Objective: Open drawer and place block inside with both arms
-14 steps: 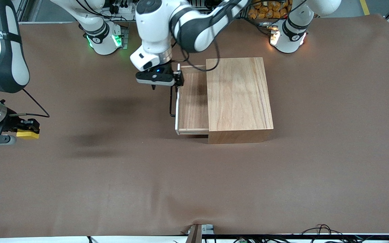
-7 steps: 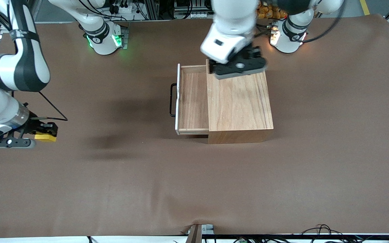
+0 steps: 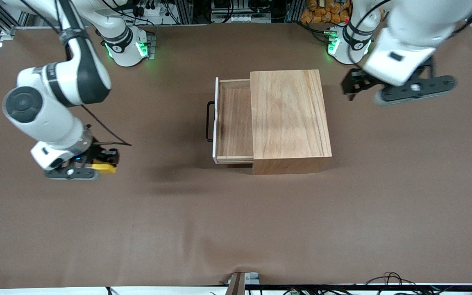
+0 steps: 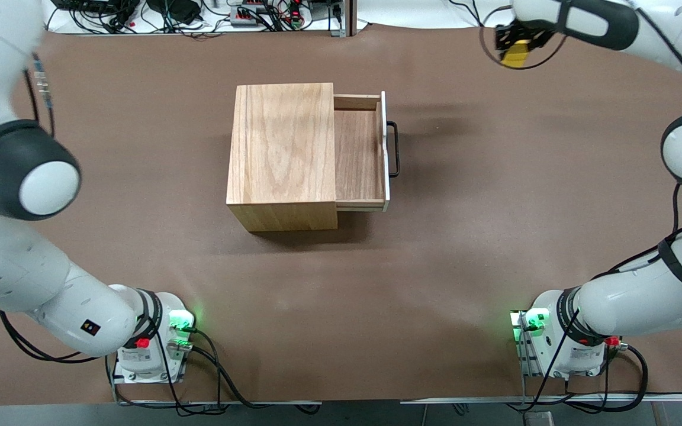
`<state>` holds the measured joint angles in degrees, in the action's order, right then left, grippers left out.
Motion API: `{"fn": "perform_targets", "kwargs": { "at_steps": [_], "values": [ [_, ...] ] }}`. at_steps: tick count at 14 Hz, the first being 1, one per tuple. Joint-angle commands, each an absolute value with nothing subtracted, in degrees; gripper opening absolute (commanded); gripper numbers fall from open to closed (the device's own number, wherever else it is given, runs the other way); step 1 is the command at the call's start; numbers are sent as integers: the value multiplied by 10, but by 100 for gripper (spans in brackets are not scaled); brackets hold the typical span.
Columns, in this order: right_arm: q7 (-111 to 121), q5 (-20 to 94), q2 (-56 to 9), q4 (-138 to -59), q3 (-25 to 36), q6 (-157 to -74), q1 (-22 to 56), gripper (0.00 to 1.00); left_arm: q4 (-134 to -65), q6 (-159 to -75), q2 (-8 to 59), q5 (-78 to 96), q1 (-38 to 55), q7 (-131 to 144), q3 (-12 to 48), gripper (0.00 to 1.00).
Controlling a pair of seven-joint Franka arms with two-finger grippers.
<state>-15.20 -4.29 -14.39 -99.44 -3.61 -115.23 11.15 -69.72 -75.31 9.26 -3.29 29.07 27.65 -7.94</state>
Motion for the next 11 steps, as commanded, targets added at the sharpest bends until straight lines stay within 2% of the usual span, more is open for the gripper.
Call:
{"fn": "perform_targets", "kwargs": {
  "at_steps": [1, 3, 5, 8, 11],
  "values": [
    [-183, -34, -152, -980, -31, -1139, 171, 12, -842, -818, -8, -33, 253, 246, -68, 100],
    [-225, -34, -161, -980, -31, -1143, 217, 12, -921, -862, -57, -33, 242, 225, -69, 100],
    [-238, -34, -170, -979, -31, -1146, 256, 15, -955, -875, -81, -33, 214, 188, -69, 100],
    [-242, -29, -171, -979, -33, -1154, 291, 15, -961, -872, -90, -29, 168, 121, -69, 100],
    [-242, 49, -169, -979, -32, -1173, 329, 15, -943, -872, -86, -26, 131, 78, -71, 100]
  ]
}}
